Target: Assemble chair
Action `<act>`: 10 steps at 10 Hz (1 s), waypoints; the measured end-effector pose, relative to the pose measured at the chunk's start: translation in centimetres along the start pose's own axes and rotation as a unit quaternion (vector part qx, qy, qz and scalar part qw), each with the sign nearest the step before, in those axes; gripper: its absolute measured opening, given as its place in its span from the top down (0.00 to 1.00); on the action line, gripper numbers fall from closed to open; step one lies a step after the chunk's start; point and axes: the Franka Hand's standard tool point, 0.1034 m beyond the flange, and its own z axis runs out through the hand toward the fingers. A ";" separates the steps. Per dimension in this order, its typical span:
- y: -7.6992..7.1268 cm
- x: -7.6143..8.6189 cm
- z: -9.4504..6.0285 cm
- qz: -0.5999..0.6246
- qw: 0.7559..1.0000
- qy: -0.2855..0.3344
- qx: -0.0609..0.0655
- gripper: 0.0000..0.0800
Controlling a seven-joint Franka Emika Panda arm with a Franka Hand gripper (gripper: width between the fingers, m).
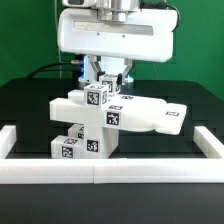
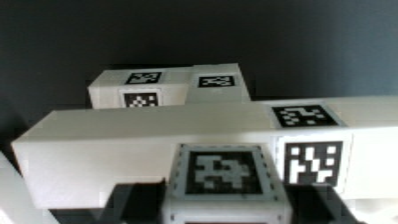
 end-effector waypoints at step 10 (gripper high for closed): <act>-0.5 -0.1 0.0 0.314 0.949 -0.008 0.015 0.64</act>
Offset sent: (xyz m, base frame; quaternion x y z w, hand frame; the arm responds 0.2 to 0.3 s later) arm 0.0000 0.0000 0.0000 0.0000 0.0000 0.1938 0.9810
